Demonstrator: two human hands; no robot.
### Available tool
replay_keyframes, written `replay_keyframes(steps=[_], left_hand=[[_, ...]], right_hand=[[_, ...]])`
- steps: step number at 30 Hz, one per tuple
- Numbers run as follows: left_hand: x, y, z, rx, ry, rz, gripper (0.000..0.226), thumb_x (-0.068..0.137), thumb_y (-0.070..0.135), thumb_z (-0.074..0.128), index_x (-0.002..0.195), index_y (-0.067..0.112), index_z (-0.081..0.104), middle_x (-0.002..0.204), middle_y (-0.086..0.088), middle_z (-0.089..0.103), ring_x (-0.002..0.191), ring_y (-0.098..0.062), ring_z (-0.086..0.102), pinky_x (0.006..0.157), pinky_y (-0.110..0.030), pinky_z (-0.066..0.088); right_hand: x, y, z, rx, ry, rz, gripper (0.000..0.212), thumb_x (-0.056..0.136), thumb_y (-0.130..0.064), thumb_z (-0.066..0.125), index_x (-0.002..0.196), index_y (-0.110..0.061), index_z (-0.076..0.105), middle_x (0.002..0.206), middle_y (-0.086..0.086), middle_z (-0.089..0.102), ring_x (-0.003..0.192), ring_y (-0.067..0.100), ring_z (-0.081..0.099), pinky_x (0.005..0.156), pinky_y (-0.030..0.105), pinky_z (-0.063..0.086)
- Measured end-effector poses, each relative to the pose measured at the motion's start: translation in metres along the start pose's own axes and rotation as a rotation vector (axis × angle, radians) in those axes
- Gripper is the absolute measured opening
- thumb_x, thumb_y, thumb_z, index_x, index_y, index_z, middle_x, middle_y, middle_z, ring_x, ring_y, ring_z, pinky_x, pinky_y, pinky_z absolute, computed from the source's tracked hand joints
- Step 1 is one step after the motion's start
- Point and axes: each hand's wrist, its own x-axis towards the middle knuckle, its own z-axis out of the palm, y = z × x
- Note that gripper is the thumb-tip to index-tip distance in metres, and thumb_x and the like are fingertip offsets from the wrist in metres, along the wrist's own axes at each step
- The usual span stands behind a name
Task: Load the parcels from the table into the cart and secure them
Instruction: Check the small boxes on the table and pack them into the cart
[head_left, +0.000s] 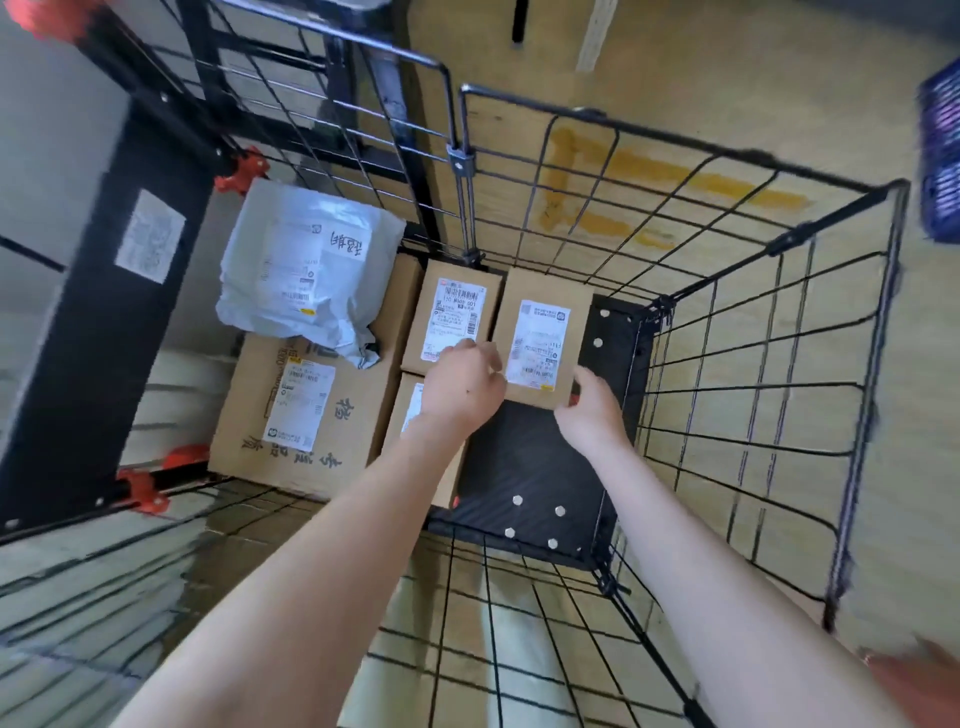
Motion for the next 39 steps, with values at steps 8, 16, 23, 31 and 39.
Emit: replay_keyframes(steps=[8,16,23,31,39], left_hand=[[-0.119,0.064,-0.111,-0.099,0.384,0.071,0.018,0.089,0.02,0.049,0.09,0.012,0.065,0.088,-0.004,0.065,0.081,-0.025,0.061,0.067,-0.037,0.052],[-0.276,0.09,-0.187,-0.223,0.678,-0.008,0.012,0.085,0.017,0.053,0.084,0.014,0.065,0.08,0.0,0.065,0.077,-0.022,0.059,0.067,-0.036,0.05],[-0.413,0.078,-0.216,-0.259,0.962,-0.024,0.008,0.082,0.016,0.053,0.078,0.022,0.057,0.074,0.007,0.056,0.069,-0.013,0.053,0.062,-0.033,0.047],[-0.586,0.041,-0.199,-0.239,1.222,-0.216,0.008,0.086,0.014,0.057,0.083,0.021,0.059,0.078,0.005,0.059,0.069,-0.009,0.054,0.063,-0.02,0.043],[-0.747,0.005,-0.123,-0.203,1.379,-0.485,0.006,0.088,0.014,0.063,0.083,0.017,0.061,0.074,0.008,0.057,0.066,-0.004,0.052,0.059,-0.015,0.042]], right_hand=[[-0.124,-0.098,-0.079,-0.13,-0.121,-0.389,0.037,0.089,-0.003,0.054,0.124,-0.016,0.062,0.126,0.002,0.059,0.12,0.017,0.052,0.097,0.019,0.034],[-0.259,-0.168,-0.12,-0.147,-0.117,-0.723,0.023,0.09,-0.01,0.057,0.109,-0.02,0.066,0.107,-0.005,0.06,0.097,0.008,0.055,0.088,0.023,0.044],[-0.373,-0.196,-0.103,-0.221,-0.203,-0.975,0.017,0.091,-0.013,0.057,0.103,-0.023,0.064,0.104,-0.007,0.06,0.093,0.008,0.058,0.074,0.016,0.041],[-0.516,-0.201,-0.053,-0.296,-0.363,-1.282,0.016,0.092,-0.021,0.059,0.104,-0.025,0.068,0.099,-0.01,0.066,0.086,0.0,0.061,0.076,0.015,0.05],[-0.649,-0.153,0.006,-0.264,-0.639,-1.442,0.013,0.092,-0.017,0.061,0.101,-0.023,0.069,0.089,-0.014,0.066,0.084,-0.009,0.057,0.065,0.003,0.042]])
